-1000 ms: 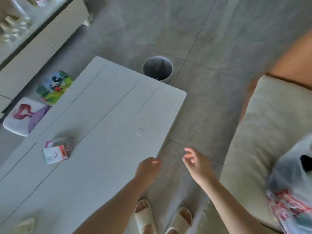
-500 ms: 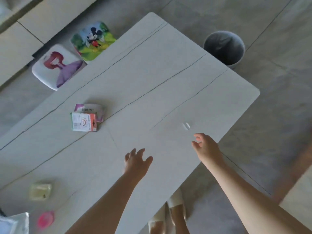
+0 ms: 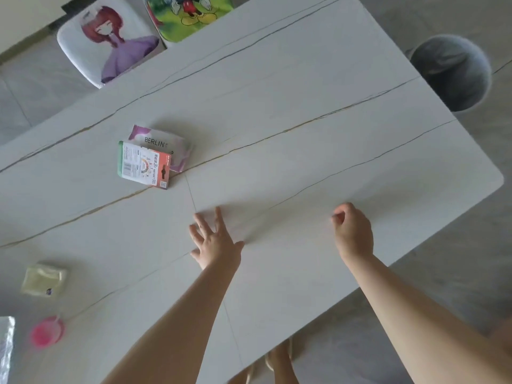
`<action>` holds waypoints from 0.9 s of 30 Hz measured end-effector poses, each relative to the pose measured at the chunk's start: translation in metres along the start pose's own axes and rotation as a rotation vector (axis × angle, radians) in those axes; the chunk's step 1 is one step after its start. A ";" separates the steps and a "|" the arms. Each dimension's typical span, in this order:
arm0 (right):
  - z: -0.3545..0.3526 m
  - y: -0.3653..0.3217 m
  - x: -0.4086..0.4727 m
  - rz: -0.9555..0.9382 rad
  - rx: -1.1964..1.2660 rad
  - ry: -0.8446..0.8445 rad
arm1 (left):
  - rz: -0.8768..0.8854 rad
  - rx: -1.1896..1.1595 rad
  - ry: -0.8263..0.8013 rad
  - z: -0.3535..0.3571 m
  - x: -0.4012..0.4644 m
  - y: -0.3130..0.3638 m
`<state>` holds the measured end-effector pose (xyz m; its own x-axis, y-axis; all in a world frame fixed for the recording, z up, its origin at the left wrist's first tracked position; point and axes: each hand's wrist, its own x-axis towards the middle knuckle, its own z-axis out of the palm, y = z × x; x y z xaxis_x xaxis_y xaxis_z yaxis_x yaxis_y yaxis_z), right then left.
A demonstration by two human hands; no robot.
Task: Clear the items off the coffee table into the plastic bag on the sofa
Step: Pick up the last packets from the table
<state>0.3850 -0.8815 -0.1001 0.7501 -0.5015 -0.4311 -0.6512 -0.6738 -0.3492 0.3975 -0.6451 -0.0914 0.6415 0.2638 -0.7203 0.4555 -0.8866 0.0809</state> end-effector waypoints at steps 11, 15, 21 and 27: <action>-0.008 -0.100 -0.009 -0.215 0.233 -0.295 | -0.057 -0.209 -0.026 -0.044 -0.013 -0.031; 0.008 -0.167 -0.015 -0.262 0.262 -0.397 | -0.131 -0.285 -0.010 -0.064 -0.013 -0.064; 0.054 -0.251 -0.025 -0.401 0.213 -0.523 | -0.242 -0.338 0.014 -0.083 0.014 -0.116; 0.106 -0.317 -0.021 -0.569 0.034 -0.406 | -0.343 -0.377 0.027 -0.091 0.053 -0.130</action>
<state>0.5628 -0.6002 -0.0682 0.8776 0.1709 -0.4479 -0.1785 -0.7507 -0.6361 0.4285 -0.4815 -0.0780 0.4299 0.5297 -0.7312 0.8302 -0.5502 0.0894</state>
